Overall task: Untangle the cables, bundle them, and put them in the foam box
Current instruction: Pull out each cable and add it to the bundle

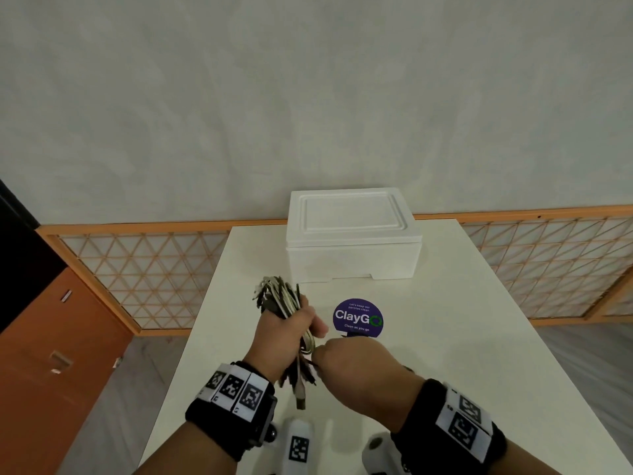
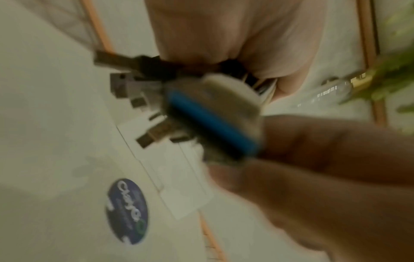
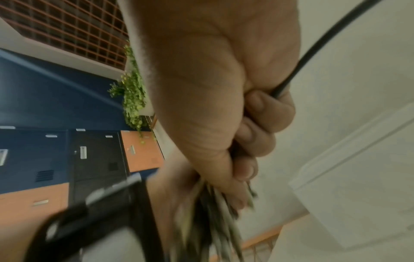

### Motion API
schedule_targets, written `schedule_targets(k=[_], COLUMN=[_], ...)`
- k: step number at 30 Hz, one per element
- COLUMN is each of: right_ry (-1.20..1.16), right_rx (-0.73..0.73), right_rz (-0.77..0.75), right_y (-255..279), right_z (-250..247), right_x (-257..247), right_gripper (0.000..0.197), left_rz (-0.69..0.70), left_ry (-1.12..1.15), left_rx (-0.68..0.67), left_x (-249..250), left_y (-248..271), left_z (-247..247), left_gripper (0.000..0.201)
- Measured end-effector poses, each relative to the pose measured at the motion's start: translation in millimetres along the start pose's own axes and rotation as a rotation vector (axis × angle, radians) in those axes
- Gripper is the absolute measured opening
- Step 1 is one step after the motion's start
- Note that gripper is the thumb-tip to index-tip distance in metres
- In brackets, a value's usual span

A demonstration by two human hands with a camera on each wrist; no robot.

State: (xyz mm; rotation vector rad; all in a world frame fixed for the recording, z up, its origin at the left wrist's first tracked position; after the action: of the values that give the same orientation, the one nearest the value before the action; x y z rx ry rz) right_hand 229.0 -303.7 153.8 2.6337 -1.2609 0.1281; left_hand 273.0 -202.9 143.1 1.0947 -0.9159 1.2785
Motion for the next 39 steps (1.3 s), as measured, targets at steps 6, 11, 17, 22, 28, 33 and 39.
schedule_targets(k=[6, 11, 17, 22, 28, 33, 39], right_ry=[0.068, -0.175, -0.375, -0.591, -0.779, -0.524, -0.337], right_rx=[0.129, 0.237, 0.468, 0.611, 0.458, 0.338, 0.131], right_rz=[-0.051, -0.024, -0.025, 0.001, 0.233, 0.303, 0.221], right_y=[-1, 3, 4, -7, -18, -11, -17], right_z=[-17, -50, -67, -59, -5, 27, 45], right_x=[11, 20, 40, 62, 78, 63, 33], right_gripper=[0.015, 0.015, 0.013, 0.017, 0.040, 0.049, 0.046], left_rz=[-0.099, -0.232, -0.198, -0.157, -0.147, -0.146, -0.162], left_ry=[-0.158, -0.041, -0.037, -0.011, 0.211, 0.390, 0.506], left_rx=[-0.023, -0.180, -0.488, -0.610, -0.724, -0.764, -0.686], left_x=[-20, -27, -27, -14, -1, 4, -1], left_y=[5, 16, 26, 37, 43, 39, 36], left_z=[-9, 0, 12, 22, 28, 28, 29], left_gripper=[0.026, 0.045, 0.065, 0.014, 0.013, 0.004, 0.008])
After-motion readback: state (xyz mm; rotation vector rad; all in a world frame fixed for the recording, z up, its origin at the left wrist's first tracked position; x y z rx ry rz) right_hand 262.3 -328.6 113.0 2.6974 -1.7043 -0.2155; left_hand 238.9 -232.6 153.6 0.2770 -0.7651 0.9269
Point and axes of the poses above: each hand's wrist, its own y-axis away from the middle knuckle, its own z-axis out of the palm, x = y × z, the point moved 6 cm from there along -y, towards the middle knuckle, and after that the axes turned 13 degrees about y, right-handed, at the moved point
